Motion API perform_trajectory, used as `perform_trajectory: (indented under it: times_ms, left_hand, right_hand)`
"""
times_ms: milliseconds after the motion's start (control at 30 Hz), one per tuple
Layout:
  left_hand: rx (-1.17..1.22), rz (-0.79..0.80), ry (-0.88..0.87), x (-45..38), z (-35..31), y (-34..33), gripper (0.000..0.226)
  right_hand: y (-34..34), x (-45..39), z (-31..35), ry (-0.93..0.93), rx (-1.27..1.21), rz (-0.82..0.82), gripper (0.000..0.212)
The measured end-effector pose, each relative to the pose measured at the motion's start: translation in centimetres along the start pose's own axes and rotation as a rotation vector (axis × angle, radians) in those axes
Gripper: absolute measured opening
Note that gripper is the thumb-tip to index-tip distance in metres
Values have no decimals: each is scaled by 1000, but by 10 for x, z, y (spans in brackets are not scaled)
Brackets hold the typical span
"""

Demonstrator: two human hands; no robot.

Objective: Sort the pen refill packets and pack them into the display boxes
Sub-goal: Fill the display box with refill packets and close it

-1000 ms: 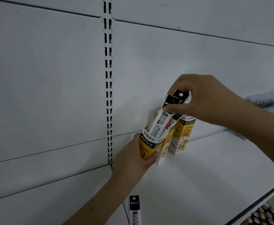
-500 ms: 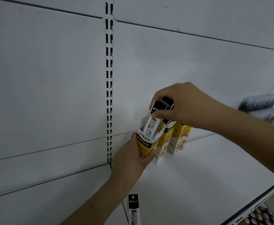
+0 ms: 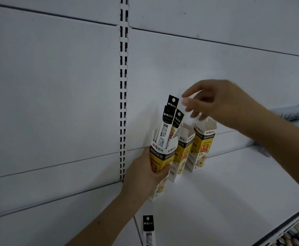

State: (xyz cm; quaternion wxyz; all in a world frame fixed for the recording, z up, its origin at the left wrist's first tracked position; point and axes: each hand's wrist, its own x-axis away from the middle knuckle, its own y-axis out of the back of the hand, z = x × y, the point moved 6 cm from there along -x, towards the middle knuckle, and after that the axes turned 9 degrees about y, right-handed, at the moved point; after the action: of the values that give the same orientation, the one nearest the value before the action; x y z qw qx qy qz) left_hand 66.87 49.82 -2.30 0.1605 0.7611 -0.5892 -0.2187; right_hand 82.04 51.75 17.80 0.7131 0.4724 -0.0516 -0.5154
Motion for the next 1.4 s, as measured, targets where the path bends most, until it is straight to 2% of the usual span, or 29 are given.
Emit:
perform_trajectory:
  times_ms: [67,133,267,433,533,600,667,733,800,867,900,967,1033,1067,1100,1167,1233,1333,1367,1400]
  left_hand:
    - [-15,-3,-1,0,-1,-1,58]
    - [-25,-18,-12,1,-2,-1,58]
    - [-53,-21,-27,2,-3,-1,55]
    - [-52,-47,3,-3,3,5,53]
    - [-74,-41,-4,-4,2,5,55]
    - [-99,-38,-11,-4,1,3,53]
    - [-104,-30,-11,-4,1,3,51]
    - [-90,-19,-6,-5,1,4,47]
    - [-78,-8,-4,-5,1,5,47]
    - [-75,-1,-2,-6,2,5,50]
    - [-79,0,-3,-7,2,5,52]
    - [-92,3,-18,-7,2,4,57]
    - [-101,7,-45,-6,1,3,59]
    - [-103,11,-59,-5,-1,2,59]
    - [-106,15,-73,-4,-2,2,59]
    - [-109,26,-92,-2,-4,1,58]
    - [-113,30,-96,-1,-4,2,56]
    - [-123,15,-101,-4,-5,7,52]
    - [-124,12,-106,-4,-5,9,50]
    - [-124,12,-108,-5,-5,10,48]
  right_hand:
    - [-25,7,-9,-64,69,137,33]
    - [-42,10,-19,-82,97,158,25]
    - [-29,3,-24,-81,5,-3,16]
    - [15,-9,-14,33,52,-198,11]
    - [29,-15,-19,46,45,-326,18]
    - [18,-18,-26,12,-3,-274,21]
    - [0,-19,-32,-14,-160,-189,19]
    - [4,-19,-31,4,-374,-287,11]
    - [33,-20,-31,65,-519,-517,14]
    - [55,-20,-31,50,-476,-631,24]
    - [55,-20,-33,-18,-403,-601,25]
    - [28,-19,-40,-195,-246,-369,20]
    - [-5,-18,-45,-254,-92,-113,45]
    - [-17,-18,-46,-246,-74,-49,55]
    - [-25,-19,-45,-229,-101,-29,56]
    - [-30,-22,-43,-214,-196,-35,45]
    - [-19,-25,-37,-157,-176,-138,36]
    - [38,-13,-15,54,-94,-547,23]
    - [57,-4,-7,123,-119,-650,21]
    - [70,5,1,174,-153,-677,21]
